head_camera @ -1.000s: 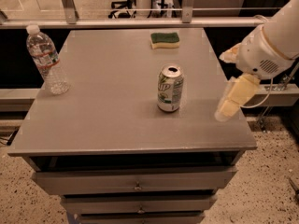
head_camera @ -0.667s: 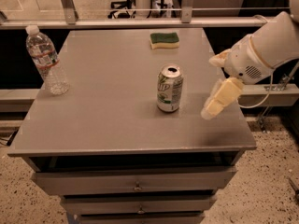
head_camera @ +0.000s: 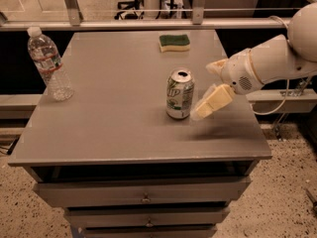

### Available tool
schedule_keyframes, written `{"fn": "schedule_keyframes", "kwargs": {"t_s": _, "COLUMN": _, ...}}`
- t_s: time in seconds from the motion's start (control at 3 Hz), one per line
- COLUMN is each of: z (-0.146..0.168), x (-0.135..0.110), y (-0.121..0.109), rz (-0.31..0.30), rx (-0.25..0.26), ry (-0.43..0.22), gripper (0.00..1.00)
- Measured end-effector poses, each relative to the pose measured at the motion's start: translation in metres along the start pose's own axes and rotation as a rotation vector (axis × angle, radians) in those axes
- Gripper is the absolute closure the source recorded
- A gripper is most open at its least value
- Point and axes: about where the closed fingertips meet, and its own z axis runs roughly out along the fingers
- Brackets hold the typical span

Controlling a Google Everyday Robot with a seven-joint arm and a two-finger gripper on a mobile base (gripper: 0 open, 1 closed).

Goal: Knock 7up can over

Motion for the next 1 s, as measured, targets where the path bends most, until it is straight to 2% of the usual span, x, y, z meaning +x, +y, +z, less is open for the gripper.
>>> {"fn": "schedule_keyframes", "kwargs": {"t_s": 0.33, "z": 0.020, "x": -0.014, "y": 0.000, "rz": 0.034, "rx": -0.007, "ry": -0.084, "gripper": 0.00}}
{"fn": "schedule_keyframes", "kwargs": {"t_s": 0.67, "z": 0.036, "x": -0.023, "y": -0.007, "rz": 0.052, "rx": 0.005, "ry": -0.134, "gripper": 0.00}}
{"fn": "schedule_keyframes", "kwargs": {"t_s": 1.0, "z": 0.049, "x": -0.040, "y": -0.028, "rz": 0.061, "rx": 0.039, "ry": -0.180, "gripper": 0.00}}
